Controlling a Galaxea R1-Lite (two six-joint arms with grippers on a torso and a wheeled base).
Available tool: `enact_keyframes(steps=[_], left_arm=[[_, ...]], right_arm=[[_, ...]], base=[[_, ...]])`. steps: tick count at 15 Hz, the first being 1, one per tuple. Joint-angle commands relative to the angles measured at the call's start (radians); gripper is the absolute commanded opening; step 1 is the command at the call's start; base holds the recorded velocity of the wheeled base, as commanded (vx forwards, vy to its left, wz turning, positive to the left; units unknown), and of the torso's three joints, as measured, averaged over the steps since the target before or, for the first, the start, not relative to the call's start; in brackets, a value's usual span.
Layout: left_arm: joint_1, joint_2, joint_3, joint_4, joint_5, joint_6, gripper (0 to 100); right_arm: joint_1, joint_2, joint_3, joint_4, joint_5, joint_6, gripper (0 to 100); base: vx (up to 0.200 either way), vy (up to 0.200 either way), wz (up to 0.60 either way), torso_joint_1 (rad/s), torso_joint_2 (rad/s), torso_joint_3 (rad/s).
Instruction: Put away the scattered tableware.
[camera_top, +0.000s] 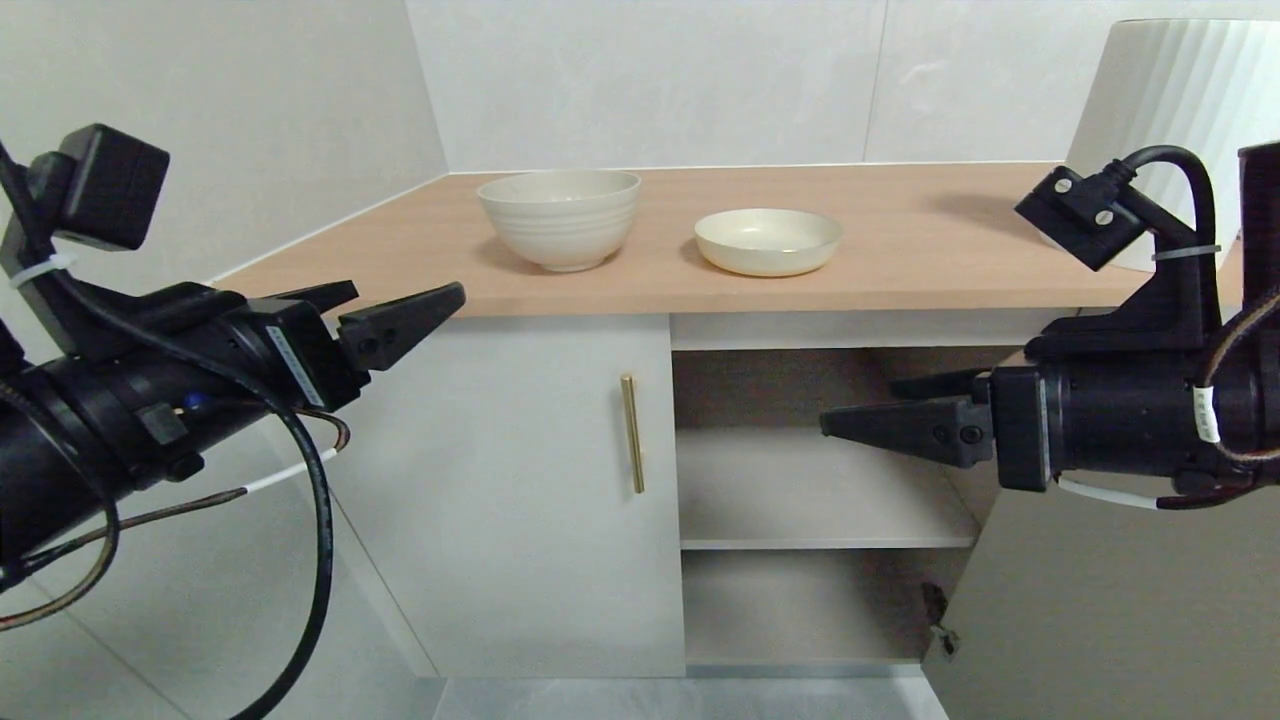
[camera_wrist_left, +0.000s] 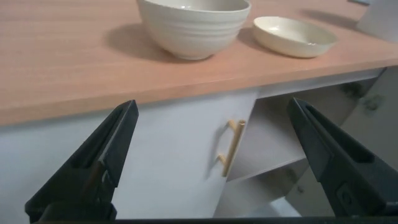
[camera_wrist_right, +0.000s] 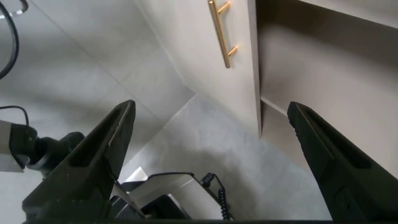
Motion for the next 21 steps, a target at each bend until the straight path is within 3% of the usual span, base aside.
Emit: enact_keyframes(steps=[1, 3, 11, 15, 18, 21], left_arm=[[0.000, -0.004, -0.004, 0.000, -0.001, -0.019, 100], [0.000, -0.004, -0.006, 0.000, -0.001, -0.019, 100], [-0.002, -0.021, 0.003, 0.006, -0.003, -0.011, 100], [-0.002, -0.048, -0.001, 0.076, -0.001, 0.043, 100], [-0.002, -0.064, -0.004, 0.083, -0.001, 0.044, 100], [-0.011, -0.114, -0.011, 0.092, -0.006, 0.046, 100]], right_arm=[[0.001, -0.002, 0.000, 0.000, 0.001, 0.000, 100], [0.001, -0.002, 0.000, 0.000, 0.001, 0.000, 100], [0.001, -0.007, 0.000, 0.000, 0.001, 0.001, 100], [0.001, -0.016, 0.000, -0.002, 0.001, 0.009, 100], [0.001, -0.022, -0.003, -0.014, 0.001, 0.044, 100], [0.002, -0.048, -0.001, -0.017, 0.002, 0.046, 100]], base=[[0.000, 0.200, 0.00, -0.002, 0.00, 0.007], [0.000, 0.200, 0.00, 0.000, 0.00, -0.002], [0.000, 0.000, 0.00, 0.000, 0.00, 0.000], [0.000, 0.000, 0.00, 0.000, 0.00, 0.000], [0.200, 0.000, 0.00, -0.006, 0.00, 0.002], [0.000, 0.000, 0.00, 0.000, 0.00, 0.000]])
